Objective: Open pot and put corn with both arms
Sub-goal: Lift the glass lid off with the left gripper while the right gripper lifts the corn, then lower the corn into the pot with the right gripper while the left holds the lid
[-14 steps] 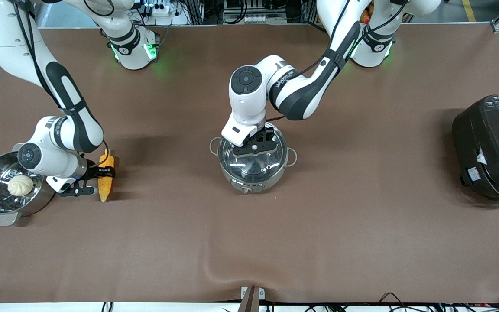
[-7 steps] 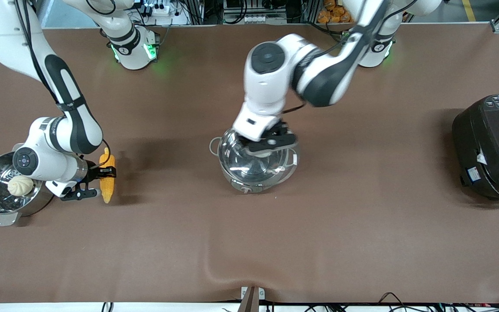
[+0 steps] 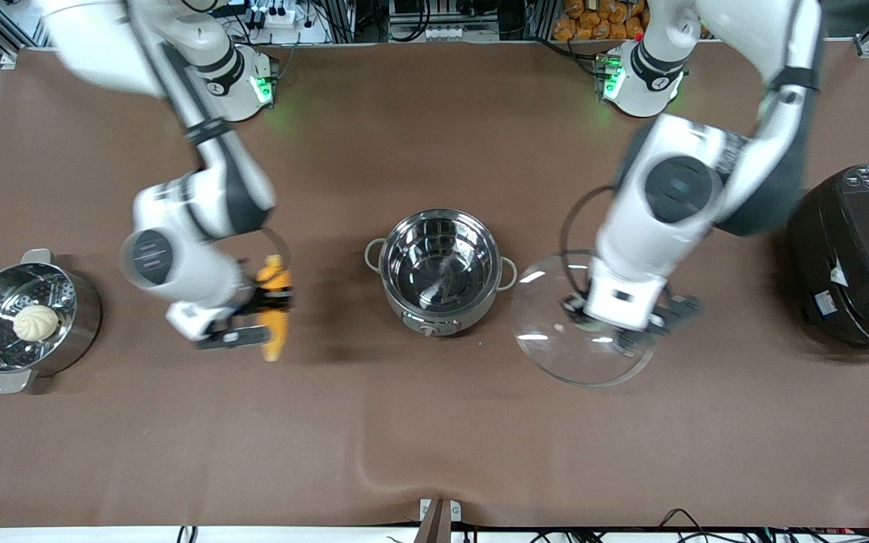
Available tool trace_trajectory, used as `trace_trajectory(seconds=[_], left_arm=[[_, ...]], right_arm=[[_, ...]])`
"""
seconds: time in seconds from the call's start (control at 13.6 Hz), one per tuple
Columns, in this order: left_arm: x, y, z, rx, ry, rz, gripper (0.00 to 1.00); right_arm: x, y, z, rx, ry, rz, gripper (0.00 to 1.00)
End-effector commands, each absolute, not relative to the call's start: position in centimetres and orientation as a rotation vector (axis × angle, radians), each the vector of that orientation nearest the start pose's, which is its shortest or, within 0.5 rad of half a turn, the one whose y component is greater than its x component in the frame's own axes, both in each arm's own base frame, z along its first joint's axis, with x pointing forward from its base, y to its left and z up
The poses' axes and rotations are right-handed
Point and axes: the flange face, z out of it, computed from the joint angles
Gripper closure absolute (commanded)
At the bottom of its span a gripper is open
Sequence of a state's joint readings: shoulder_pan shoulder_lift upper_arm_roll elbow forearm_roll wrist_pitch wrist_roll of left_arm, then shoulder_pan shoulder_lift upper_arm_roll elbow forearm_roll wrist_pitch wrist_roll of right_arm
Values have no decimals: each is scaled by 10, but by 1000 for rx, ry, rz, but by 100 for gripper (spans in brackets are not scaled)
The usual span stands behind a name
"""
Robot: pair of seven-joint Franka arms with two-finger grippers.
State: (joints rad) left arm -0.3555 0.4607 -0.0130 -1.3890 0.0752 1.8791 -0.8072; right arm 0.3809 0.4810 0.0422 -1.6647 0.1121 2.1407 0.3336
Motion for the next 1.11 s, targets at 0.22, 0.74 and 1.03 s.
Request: trace_trajectory(seconds=[0.22, 0.74, 1.03], left_arm=[[663, -153, 418, -2996, -554, 56, 100], [653, -135, 291, -3033, -582, 156, 100], [642, -137, 268, -3060, -591, 72, 100]], right_arm=[[575, 431, 354, -2980, 241, 12, 80], [539, 500, 305, -2981, 282, -18, 0], [558, 471, 323, -2996, 282, -7, 0]])
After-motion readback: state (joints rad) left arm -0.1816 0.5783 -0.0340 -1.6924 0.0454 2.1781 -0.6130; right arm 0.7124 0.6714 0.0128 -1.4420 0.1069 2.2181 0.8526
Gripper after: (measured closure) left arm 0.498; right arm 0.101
